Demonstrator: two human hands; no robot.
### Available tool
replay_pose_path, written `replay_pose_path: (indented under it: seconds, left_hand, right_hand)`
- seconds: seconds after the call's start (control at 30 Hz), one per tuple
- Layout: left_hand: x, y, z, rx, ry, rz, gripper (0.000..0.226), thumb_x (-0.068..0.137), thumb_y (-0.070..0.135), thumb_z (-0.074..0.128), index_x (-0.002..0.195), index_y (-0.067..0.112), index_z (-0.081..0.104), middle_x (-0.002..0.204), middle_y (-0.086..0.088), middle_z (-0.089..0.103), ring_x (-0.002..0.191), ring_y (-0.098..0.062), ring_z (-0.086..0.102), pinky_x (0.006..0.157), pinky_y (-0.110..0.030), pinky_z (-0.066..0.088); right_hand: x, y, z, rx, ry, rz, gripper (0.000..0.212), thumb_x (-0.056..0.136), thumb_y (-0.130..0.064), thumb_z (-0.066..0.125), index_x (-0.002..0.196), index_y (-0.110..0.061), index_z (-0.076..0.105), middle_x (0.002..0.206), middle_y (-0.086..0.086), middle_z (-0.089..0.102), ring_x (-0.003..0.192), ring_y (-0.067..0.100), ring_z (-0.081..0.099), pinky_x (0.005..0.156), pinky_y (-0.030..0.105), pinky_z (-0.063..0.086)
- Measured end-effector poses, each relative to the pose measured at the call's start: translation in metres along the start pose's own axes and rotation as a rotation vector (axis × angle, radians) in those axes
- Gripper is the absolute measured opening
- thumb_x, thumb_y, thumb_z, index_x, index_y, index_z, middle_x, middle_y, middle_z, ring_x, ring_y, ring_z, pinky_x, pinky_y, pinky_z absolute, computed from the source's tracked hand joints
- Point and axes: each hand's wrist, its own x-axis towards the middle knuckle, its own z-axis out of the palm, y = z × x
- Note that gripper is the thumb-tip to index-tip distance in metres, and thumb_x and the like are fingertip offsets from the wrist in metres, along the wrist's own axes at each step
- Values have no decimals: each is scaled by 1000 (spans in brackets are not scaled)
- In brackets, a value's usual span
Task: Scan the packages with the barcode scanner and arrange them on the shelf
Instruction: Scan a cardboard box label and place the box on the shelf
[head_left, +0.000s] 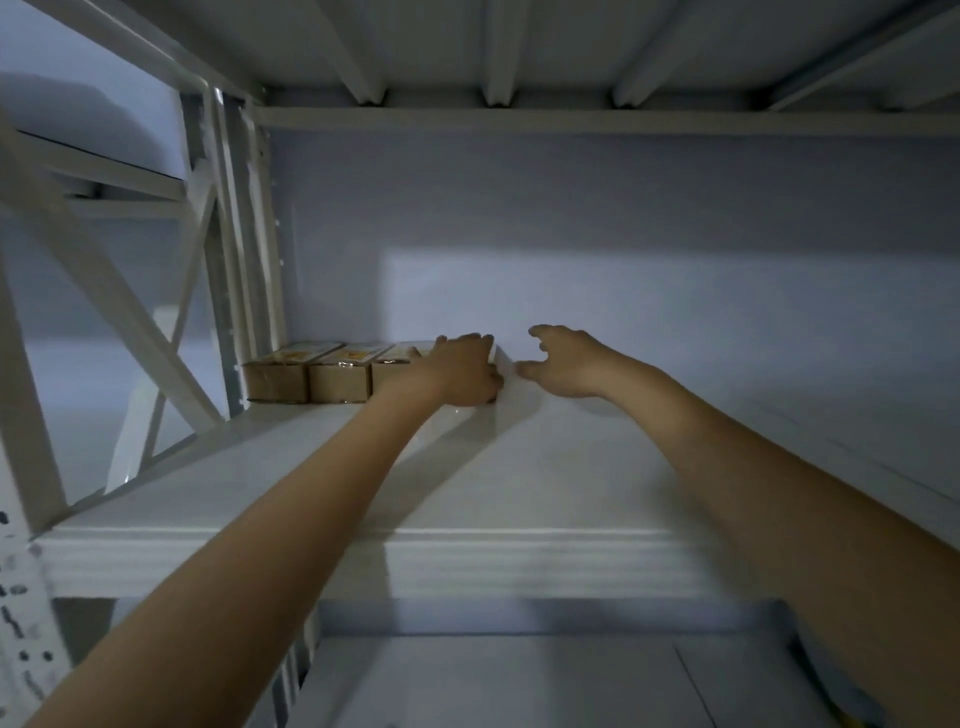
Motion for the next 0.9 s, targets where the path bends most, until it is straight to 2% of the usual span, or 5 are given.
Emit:
replay_pose_path:
  seconds: [0.13, 0.33, 0.53, 0.8, 0.9]
  left_hand:
    - [-31, 55, 10, -111, 51, 119, 57, 100, 34, 42, 151, 12, 30, 152, -9, 40, 138, -28, 40, 107, -38, 35]
    - [-79, 156, 35, -325, 169, 234, 54, 98, 30, 48, 149, 15, 38, 148, -6, 47, 136, -24, 44, 107, -35, 37]
    - [-136, 272, 57, -553, 224, 363, 36, 93, 25, 55, 128, 25, 60, 122, 0, 65, 111, -18, 60, 94, -26, 44]
    - [-199, 447, 120, -667, 40, 514, 26, 95, 15, 48, 97, 4, 72, 93, -11, 73, 80, -23, 65, 68, -32, 51]
    - [-207, 490, 153, -664, -70, 469, 29, 96, 14, 45, 99, 0, 71, 99, -16, 72, 89, -27, 67, 75, -38, 53]
  right_hand:
    - [-56, 20, -17, 74, 59, 35, 73, 98, -47, 55, 158, -21, 26, 160, 4, 35, 142, 25, 42, 112, 35, 36]
    - [-152, 77, -46, 146, 186, 102, 60, 98, -38, 57, 153, -21, 39, 151, 4, 48, 135, 21, 49, 97, 24, 37]
    - [-288, 159, -83, 233, 431, 130, 28, 96, -12, 57, 121, -20, 66, 105, -3, 70, 95, 13, 68, 68, 4, 43]
    - [-435, 288, -103, 206, 480, 366, 39, 95, -8, 56, 69, -35, 64, 69, -17, 61, 64, 1, 56, 59, 16, 44]
    - [-469, 334, -103, 221, 454, 477, 21, 98, -16, 56, 88, -21, 74, 84, -8, 65, 77, 12, 60, 73, 26, 49]
